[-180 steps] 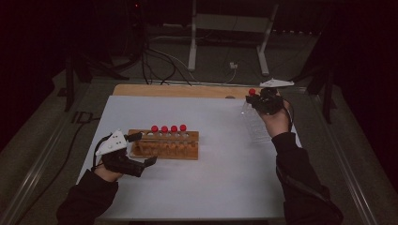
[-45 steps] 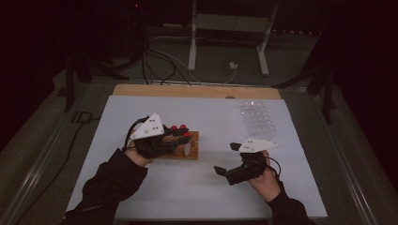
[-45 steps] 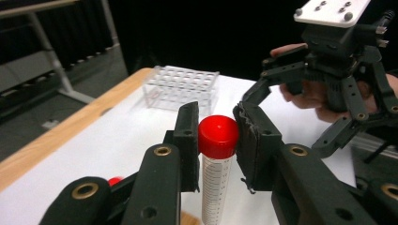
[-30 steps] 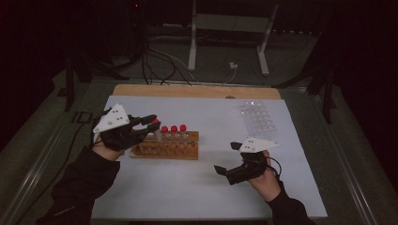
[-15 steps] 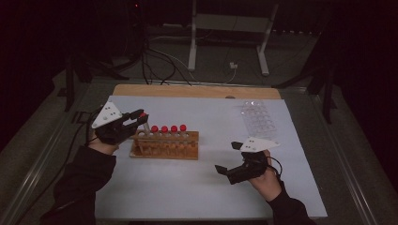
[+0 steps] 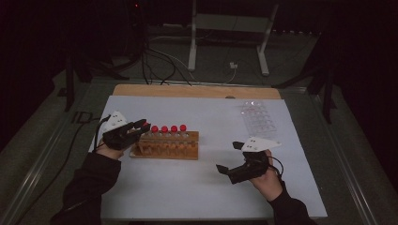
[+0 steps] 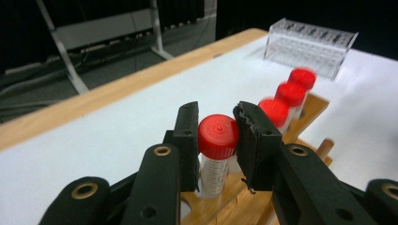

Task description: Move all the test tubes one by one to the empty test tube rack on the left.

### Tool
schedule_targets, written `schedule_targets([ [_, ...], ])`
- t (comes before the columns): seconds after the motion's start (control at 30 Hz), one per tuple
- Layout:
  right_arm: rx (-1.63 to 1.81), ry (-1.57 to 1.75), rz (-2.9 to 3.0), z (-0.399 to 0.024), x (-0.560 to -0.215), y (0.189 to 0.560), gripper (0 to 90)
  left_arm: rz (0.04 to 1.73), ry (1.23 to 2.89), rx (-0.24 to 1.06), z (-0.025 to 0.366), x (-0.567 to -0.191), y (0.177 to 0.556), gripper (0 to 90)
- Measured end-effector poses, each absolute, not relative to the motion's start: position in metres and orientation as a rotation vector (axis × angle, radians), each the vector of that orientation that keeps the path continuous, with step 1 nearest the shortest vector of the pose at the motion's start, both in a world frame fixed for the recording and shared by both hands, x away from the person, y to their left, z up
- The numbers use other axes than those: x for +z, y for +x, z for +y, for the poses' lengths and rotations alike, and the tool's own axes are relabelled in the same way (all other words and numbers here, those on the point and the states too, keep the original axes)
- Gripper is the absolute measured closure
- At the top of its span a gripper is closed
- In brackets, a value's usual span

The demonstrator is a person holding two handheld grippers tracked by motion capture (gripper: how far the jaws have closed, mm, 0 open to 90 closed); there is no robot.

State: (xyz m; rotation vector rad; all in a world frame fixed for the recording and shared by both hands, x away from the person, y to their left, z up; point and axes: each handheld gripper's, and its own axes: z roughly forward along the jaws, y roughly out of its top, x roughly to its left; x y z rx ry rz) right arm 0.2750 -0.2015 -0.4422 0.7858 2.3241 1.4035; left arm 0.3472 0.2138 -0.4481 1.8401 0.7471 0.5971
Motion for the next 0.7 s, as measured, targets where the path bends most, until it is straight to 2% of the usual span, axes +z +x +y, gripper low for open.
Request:
schedule_targets([
  [0.33,1.402,0.789,2.327,-0.202,-0.442,0.275,0.0,0.756,1.883,0.575,0.214,-0.450,0.347,69.5],
  [0.47,1.399,0.788,2.326,-0.203,-0.442,0.275,0.0,0.753,1.858,0.551,0.221,-0.443,0.338,43.0],
  [0.7,1.403,0.793,2.318,-0.205,-0.441,0.275,0.0,0.723,1.868,0.484,0.228,-0.446,0.307,16.2],
])
